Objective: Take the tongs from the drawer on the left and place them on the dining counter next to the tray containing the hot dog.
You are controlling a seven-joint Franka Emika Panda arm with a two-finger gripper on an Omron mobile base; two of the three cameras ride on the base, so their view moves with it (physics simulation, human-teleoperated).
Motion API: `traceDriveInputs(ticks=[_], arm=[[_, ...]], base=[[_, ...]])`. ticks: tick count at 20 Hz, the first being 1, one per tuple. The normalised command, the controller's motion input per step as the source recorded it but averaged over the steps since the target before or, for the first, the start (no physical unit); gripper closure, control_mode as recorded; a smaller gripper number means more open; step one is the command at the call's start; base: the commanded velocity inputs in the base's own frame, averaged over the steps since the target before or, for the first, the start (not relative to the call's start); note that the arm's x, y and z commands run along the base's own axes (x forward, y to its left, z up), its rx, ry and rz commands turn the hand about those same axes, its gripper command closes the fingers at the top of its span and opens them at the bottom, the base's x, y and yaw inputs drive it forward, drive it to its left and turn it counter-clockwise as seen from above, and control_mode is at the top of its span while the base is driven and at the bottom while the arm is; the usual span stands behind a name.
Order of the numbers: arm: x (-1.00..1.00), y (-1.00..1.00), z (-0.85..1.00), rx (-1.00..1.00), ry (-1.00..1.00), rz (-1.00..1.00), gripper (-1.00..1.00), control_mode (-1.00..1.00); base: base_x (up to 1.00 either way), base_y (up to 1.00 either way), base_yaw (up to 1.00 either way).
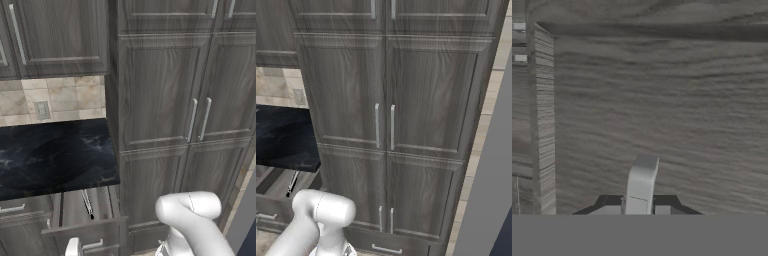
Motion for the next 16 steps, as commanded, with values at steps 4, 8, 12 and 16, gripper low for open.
traceDriveInputs(ticks=[4,8,12,16], arm=[[-0.62,0.00,0.00,0.01,0.00,0.02,1.00,-1.00],[-0.50,0.00,0.00,0.00,0.00,0.02,1.00,-1.00],[-0.32,0.00,0.00,0.00,0.00,0.01,1.00,-1.00],[-0.01,0.00,0.00,0.00,0.00,0.00,1.00,-1.00]], base=[[0.00,0.00,0.00],[0.00,0.00,0.00],[0.00,0.00,0.00],[0.00,0.00,0.00]])
